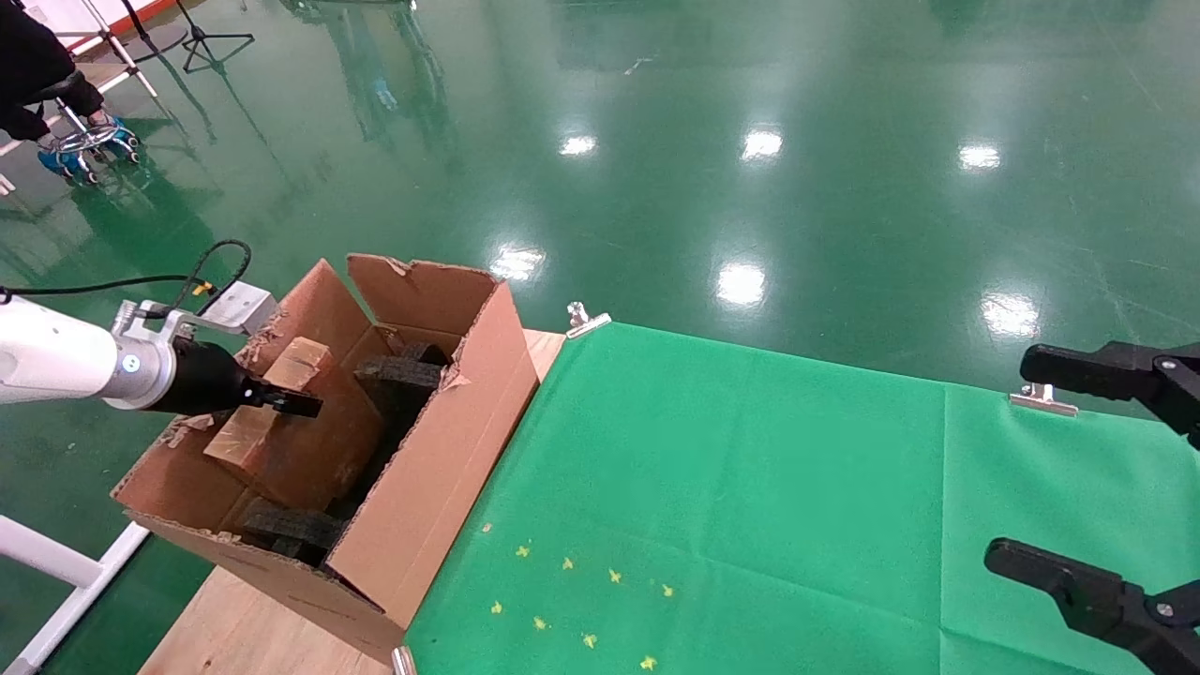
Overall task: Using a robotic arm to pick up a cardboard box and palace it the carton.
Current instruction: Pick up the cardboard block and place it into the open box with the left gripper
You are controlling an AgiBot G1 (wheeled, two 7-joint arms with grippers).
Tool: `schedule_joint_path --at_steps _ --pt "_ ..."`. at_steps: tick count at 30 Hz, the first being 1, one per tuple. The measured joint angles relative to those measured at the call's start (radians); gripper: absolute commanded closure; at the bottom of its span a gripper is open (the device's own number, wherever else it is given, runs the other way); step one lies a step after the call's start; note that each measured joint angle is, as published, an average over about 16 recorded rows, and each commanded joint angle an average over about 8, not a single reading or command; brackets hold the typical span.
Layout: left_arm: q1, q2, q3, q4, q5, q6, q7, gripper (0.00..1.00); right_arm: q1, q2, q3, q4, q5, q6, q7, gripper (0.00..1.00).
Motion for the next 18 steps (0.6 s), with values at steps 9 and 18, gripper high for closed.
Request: schedule_joint_path --at_steps 9,18 --pt "0.000 -0.004 0.000 -0.011 0.000 0.005 -0.004 0.00 0.000 0.000 0.000 0.000 0.000 0.000 0.000 0.00" --pt "-0.005 -0.008 -0.003 -0.029 -0.006 0.009 0.003 0.00 0.000 0.000 0.000 0.000 0.000 0.000 0.000 0.00"
